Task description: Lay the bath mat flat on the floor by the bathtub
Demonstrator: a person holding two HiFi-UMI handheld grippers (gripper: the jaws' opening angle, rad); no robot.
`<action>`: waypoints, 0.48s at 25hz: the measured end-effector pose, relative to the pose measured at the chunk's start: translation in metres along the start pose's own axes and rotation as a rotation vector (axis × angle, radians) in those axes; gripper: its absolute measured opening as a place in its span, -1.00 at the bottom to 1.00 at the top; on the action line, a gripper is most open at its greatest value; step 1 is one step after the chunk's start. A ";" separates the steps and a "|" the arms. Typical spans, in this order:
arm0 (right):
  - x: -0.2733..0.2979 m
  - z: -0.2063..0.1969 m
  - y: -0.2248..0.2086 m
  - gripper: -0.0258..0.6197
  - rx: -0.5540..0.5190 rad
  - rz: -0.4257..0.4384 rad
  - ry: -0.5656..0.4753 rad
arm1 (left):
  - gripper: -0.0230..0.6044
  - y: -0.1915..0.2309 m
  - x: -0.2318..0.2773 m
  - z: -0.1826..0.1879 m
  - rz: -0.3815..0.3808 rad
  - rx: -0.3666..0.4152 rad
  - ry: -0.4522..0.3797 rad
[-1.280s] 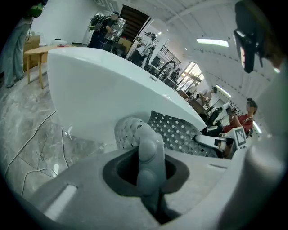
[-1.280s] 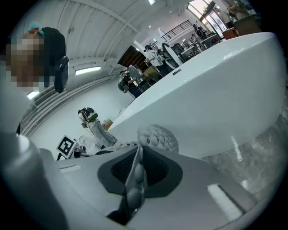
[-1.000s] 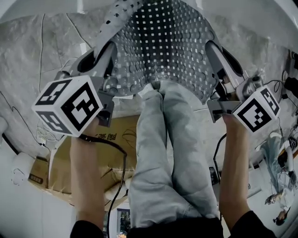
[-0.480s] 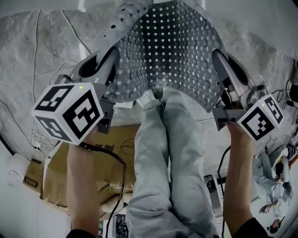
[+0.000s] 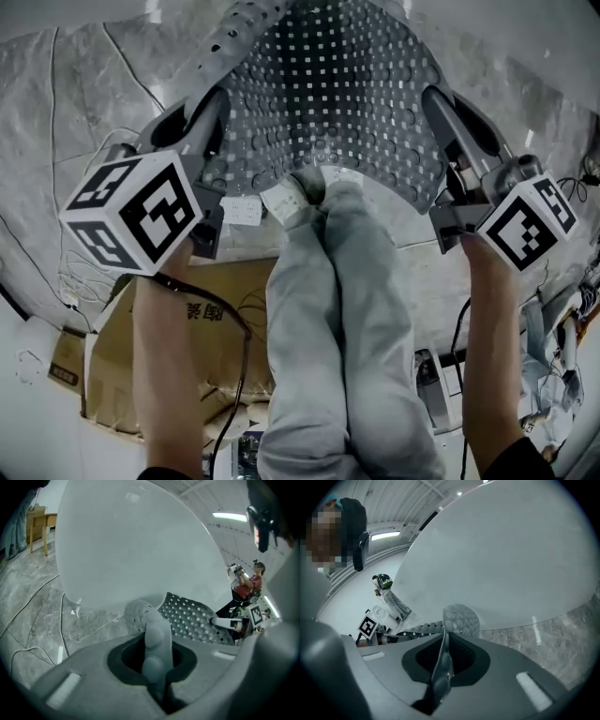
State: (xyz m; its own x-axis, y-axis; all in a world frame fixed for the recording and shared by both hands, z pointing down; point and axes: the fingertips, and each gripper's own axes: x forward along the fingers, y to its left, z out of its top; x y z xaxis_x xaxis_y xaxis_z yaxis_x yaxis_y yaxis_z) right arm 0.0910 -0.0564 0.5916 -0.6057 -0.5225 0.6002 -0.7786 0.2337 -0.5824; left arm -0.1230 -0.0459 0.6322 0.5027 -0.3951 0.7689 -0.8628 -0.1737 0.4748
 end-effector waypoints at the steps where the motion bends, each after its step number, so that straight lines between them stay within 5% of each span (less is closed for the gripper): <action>1: -0.005 0.006 -0.002 -0.84 0.006 -0.004 0.006 | -0.83 -0.005 -0.002 0.005 0.007 -0.005 0.007; 12: -0.006 0.004 -0.011 -0.85 0.015 -0.008 0.025 | -0.83 -0.009 0.006 0.003 -0.013 -0.018 -0.023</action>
State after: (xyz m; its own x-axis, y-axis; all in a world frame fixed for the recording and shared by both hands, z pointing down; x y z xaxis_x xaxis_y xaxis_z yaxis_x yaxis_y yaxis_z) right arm 0.1042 -0.0591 0.5918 -0.6035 -0.5038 0.6181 -0.7810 0.2172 -0.5855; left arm -0.1123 -0.0496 0.6311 0.5119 -0.4132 0.7531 -0.8552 -0.1626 0.4921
